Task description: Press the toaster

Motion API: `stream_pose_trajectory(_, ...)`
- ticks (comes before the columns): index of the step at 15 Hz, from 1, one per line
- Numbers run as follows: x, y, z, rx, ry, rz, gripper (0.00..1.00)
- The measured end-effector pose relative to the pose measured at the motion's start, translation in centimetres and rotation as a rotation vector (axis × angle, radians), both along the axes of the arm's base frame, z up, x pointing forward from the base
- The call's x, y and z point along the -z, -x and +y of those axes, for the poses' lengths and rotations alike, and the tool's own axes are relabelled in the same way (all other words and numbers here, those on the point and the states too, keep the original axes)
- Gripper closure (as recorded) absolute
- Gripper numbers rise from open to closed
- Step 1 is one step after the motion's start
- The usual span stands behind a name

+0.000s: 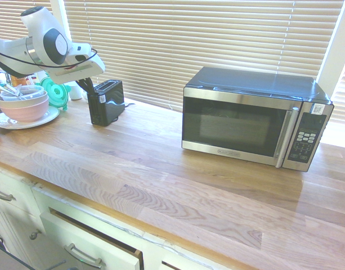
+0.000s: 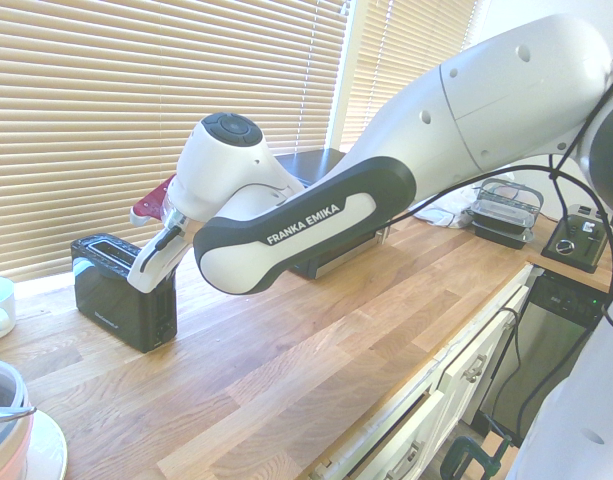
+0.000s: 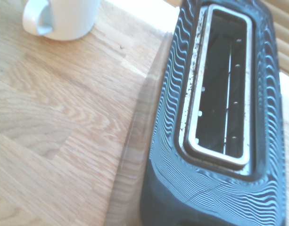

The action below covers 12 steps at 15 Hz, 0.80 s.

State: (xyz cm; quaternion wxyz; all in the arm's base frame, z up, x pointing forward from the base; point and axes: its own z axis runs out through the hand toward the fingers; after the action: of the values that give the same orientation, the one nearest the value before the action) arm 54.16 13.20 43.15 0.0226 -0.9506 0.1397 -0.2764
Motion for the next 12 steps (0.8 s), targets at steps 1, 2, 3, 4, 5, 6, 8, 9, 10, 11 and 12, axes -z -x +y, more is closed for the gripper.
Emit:
stream_pose_trajectory(1, 0.5, -0.3, -0.1, 0.000, 0.000, 0.008, 1.00)
stream_pose_trajectory(2, 0.9, -0.6, -0.3, 0.001, 0.000, 0.014, 1.00)
stream_pose_trajectory(3, 1.4, -1.1, -0.4, 0.002, -0.001, 0.022, 1.00)
stream_pose_trajectory(4, 2.0, -1.5, -0.5, 0.002, -0.002, 0.031, 1.00)
stream_pose_trajectory(5, 2.7, -1.9, -0.6, 0.002, -0.003, 0.041, 1.00)
stream_pose_trajectory(6, 3.4, -2.2, -0.8, -0.001, -0.008, 0.050, 1.00)
stream_pose_trajectory(8, 4.2, -2.6, -1.3, -0.010, -0.024, 0.064, 1.00)
stream_pose_trajectory(9, 4.2, -2.7, -1.4, -0.011, -0.028, 0.065, 1.00)
stream_pose_trajectory(10, 4.2, -2.7, -1.5, -0.011, -0.030, 0.065, 1.00)
stream_pose_trajectory(11, 4.2, -2.7, -1.5, -0.012, -0.031, 0.066, 1.00)
stream_pose_trajectory(12, 4.2, -2.7, -1.5, -0.013, -0.032, 0.066, 1.00)
